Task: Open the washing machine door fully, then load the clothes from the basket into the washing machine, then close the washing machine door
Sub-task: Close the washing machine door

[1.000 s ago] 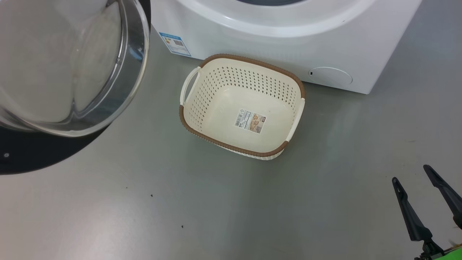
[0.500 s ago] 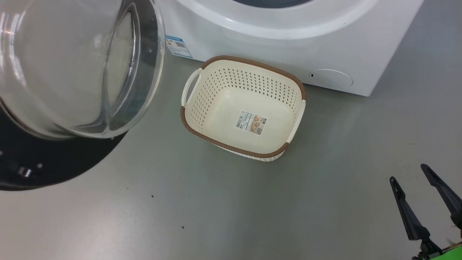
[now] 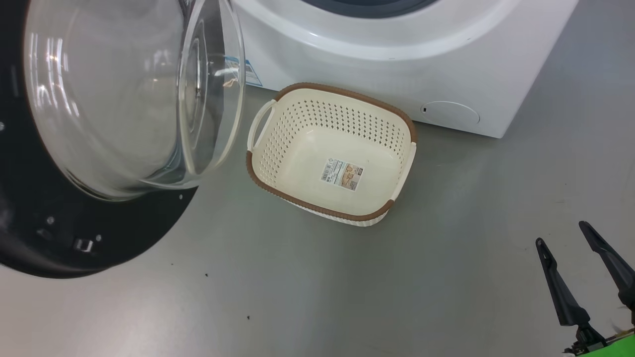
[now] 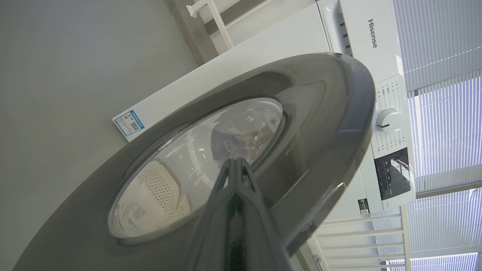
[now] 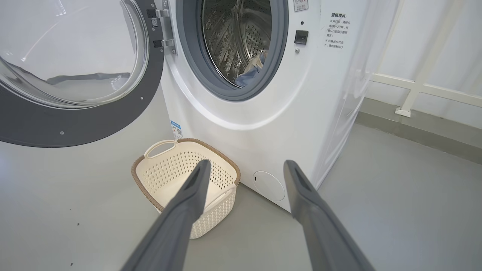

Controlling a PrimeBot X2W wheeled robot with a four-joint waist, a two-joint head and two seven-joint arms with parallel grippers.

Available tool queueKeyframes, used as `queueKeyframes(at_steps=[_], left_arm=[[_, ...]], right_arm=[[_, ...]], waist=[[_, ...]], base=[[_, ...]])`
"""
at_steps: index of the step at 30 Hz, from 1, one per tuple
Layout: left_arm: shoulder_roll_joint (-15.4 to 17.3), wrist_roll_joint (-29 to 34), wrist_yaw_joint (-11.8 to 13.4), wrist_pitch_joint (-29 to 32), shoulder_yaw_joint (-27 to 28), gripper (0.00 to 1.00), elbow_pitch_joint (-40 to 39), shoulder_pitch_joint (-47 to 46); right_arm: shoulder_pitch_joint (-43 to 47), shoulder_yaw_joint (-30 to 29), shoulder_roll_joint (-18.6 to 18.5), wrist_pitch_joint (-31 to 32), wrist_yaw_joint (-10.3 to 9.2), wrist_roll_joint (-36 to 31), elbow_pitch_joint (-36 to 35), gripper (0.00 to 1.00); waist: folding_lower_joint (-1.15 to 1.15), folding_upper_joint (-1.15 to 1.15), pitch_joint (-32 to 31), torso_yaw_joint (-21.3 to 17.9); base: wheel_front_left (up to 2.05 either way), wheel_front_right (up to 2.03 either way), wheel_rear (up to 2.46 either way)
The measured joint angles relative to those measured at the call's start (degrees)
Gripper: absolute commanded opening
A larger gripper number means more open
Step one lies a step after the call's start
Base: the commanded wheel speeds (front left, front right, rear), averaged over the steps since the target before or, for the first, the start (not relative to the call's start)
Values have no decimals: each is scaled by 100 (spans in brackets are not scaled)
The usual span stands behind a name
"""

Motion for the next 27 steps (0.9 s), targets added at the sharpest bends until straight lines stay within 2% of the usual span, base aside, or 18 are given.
queueKeyframes(at_steps=[6,16,27], left_arm=[[-40,-110,-202,307,-140,0,-219,114],[-68,-168,-309,684,-370,0,-650,341],[-289,-225,-350,859,-638,0,-1049,458]], right_arm=[[-3,18,143,0,0,-5,5,100],[-146,131,366,0,0,-9,47,100],[-254,179,639,0,0,-58,134,100]], waist=[[0,0,-70,-68],[0,0,-230,-311],[0,0,-425,-691]], base=[[0,0,0],[0,0,0],[0,0,0]])
